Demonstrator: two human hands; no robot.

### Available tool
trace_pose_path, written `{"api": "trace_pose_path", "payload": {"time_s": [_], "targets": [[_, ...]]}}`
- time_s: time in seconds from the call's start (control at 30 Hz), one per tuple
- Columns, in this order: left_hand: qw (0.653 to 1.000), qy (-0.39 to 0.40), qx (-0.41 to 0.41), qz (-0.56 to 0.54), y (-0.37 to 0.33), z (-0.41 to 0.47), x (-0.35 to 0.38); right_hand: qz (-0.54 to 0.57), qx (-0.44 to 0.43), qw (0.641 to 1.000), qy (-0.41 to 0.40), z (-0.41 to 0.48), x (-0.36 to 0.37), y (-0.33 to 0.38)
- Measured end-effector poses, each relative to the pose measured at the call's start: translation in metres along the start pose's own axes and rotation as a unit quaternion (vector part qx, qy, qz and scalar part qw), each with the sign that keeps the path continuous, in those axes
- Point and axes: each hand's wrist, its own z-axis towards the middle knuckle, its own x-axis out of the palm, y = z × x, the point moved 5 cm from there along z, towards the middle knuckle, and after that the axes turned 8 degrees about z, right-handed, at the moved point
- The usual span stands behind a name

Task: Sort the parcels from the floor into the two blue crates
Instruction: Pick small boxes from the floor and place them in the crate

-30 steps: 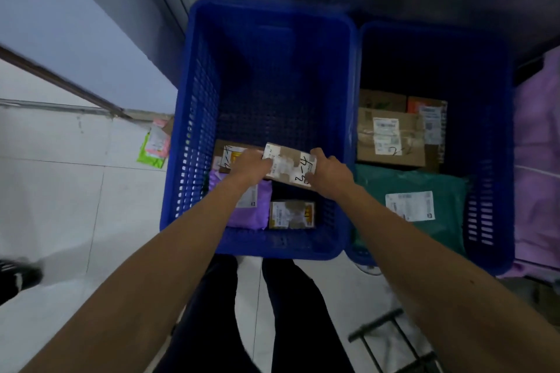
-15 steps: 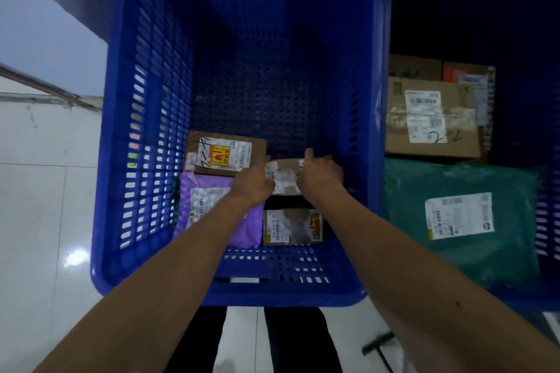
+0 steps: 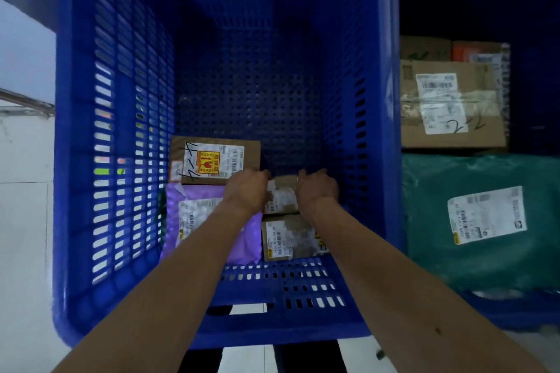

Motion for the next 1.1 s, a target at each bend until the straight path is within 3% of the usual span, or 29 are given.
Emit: {"api": "trace_pose_path", "payload": {"time_s": [0.43, 0.73, 0.87, 1.1], "targets": [[0.99, -0.036, -0.009, 0.133, -0.016, 0.01, 0.015, 0.026, -0.017, 0.999, 0.019, 0.029, 0.018, 0.005], [0.998, 0.025, 0.034, -0.038, -0.004, -0.01, 0.015, 0.059, -0.016, 0.998, -0.034, -0.009, 0.006, 0.0], [0.992, 0.046, 0.029, -0.111, 0.003, -0.039, -0.003, 0.078, -0.022, 0.997, -0.009, -0.045, 0.001, 0.011], [0.991, 0.067, 0.05, -0.107, 0.025, -0.112, -0.052, 0.189, -0.026, 0.981, -0.023, -0.137, -0.031, 0.028]]}}
